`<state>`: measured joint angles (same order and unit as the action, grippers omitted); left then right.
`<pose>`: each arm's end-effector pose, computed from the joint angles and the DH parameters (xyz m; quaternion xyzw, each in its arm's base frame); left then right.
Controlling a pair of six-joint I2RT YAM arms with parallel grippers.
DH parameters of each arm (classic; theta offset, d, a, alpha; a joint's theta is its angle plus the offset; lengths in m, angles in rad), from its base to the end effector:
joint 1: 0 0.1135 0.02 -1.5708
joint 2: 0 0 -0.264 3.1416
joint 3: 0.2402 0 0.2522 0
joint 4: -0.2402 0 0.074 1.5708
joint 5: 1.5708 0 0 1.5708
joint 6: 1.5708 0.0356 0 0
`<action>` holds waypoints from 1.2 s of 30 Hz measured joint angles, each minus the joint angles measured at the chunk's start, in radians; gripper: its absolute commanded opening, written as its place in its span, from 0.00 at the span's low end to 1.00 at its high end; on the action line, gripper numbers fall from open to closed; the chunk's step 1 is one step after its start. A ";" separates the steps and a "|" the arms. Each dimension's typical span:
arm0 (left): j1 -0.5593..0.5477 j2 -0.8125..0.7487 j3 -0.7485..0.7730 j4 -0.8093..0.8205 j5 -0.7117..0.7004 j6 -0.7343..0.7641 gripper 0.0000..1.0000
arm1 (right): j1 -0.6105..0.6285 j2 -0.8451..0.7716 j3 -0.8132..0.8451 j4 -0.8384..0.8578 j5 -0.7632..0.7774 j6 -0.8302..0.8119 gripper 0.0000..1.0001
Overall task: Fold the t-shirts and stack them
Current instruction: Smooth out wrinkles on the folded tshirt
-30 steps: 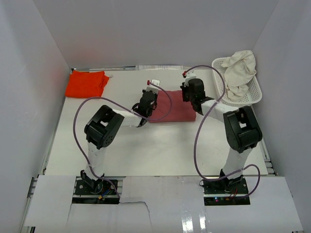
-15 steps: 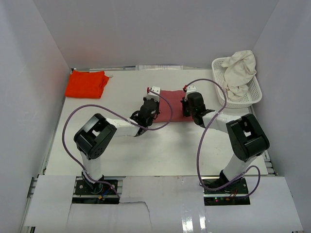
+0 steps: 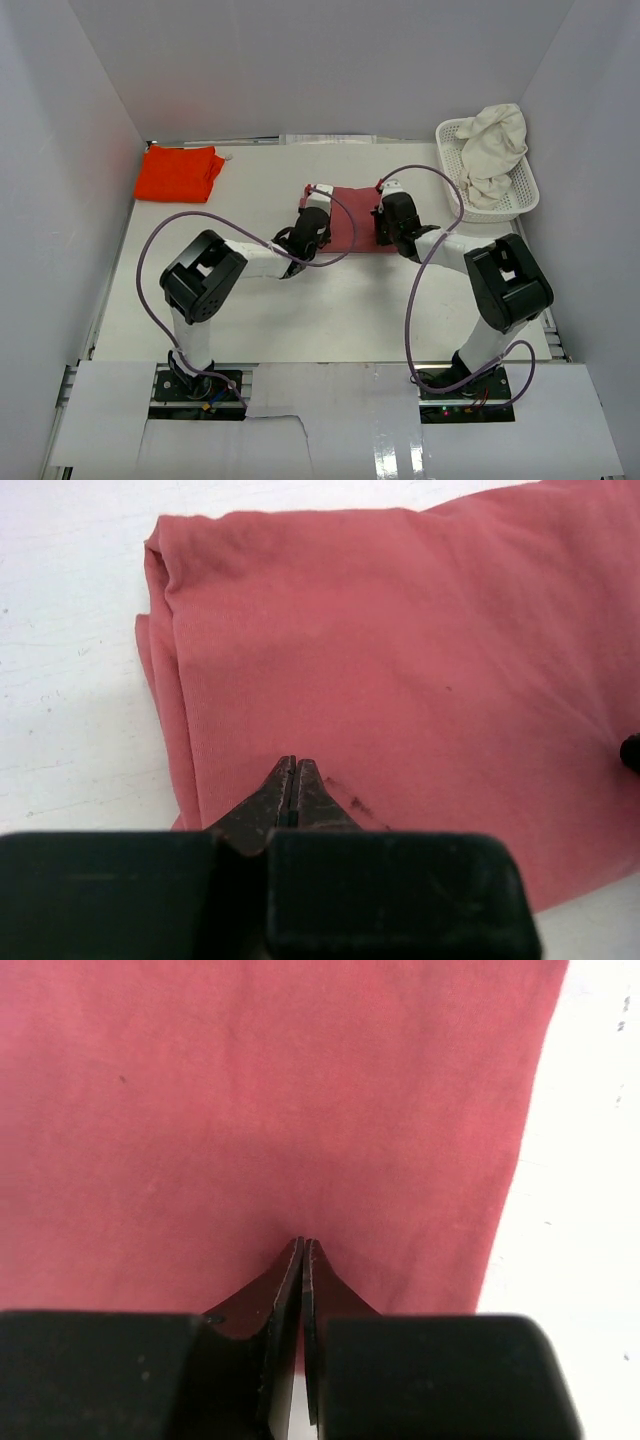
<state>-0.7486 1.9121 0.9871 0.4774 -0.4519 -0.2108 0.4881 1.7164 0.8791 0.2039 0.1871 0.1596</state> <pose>0.3031 -0.2604 0.1569 0.1041 0.8269 -0.0713 0.5479 0.3164 0.1605 0.1684 -0.1036 0.8832 0.0641 0.4529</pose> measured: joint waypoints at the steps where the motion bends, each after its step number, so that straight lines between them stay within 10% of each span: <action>1: -0.001 -0.006 0.006 -0.011 0.002 0.000 0.00 | 0.001 -0.013 0.002 -0.016 0.001 -0.002 0.08; 12: -0.015 -0.166 0.011 -0.101 0.039 -0.039 0.00 | 0.003 -0.250 -0.084 -0.068 -0.002 0.021 0.08; 36: -0.019 0.021 0.082 -0.255 0.065 -0.105 0.00 | 0.005 -0.196 -0.114 -0.109 -0.032 0.043 0.09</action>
<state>-0.7681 1.9331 1.0687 0.2226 -0.3866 -0.3161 0.4931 1.5204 0.7650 0.0948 0.1555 0.2024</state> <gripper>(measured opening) 0.022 0.078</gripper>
